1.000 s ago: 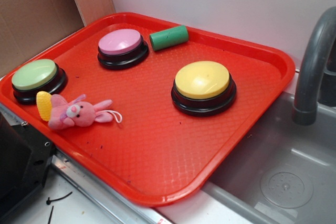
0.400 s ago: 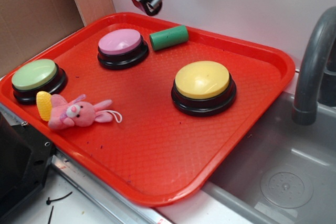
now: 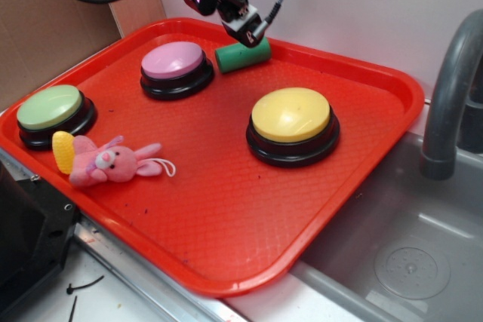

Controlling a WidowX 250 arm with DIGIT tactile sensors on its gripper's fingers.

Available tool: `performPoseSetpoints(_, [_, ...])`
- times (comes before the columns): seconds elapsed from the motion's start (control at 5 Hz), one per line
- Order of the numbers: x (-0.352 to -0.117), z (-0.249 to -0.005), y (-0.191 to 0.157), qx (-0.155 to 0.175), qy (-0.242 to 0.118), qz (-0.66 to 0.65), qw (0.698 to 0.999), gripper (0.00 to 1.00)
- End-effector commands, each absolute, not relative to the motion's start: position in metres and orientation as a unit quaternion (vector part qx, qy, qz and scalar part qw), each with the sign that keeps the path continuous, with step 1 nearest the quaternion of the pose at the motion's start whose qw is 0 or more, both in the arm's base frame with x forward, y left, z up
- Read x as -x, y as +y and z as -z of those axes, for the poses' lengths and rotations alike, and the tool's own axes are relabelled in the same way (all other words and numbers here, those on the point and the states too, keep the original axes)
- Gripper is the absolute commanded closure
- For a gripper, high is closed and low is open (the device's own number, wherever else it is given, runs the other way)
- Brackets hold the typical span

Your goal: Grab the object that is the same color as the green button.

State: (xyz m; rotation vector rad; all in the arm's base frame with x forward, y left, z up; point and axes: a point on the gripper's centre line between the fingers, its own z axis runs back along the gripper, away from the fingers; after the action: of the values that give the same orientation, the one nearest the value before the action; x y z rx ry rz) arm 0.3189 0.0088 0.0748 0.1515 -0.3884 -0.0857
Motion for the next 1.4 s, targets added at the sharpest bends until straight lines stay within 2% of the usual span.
performPoseSetpoints(0.0, [-0.358, -0.065, 0.018, -0.084, -0.215, 0.068, 0.971, 0.00])
performPoseSetpoints(0.2, [-0.362, -0.055, 0.018, -0.068, -0.211, 0.091, 0.971, 0.00])
performPoseSetpoints(0.4, [-0.359, -0.042, 0.023, -0.066, -0.196, 0.086, 0.975, 0.00])
performPoseSetpoints(0.6, [-0.358, -0.036, 0.024, -0.060, -0.187, 0.088, 0.977, 0.10])
performPoseSetpoints(0.8, [-0.360, -0.033, 0.023, -0.070, -0.169, 0.094, 0.979, 1.00])
performPoseSetpoints(1.0, [-0.360, -0.031, 0.023, -0.069, -0.159, 0.096, 0.980, 1.00])
performPoseSetpoints(1.2, [-0.360, -0.037, 0.018, -0.043, -0.134, 0.110, 0.984, 1.00])
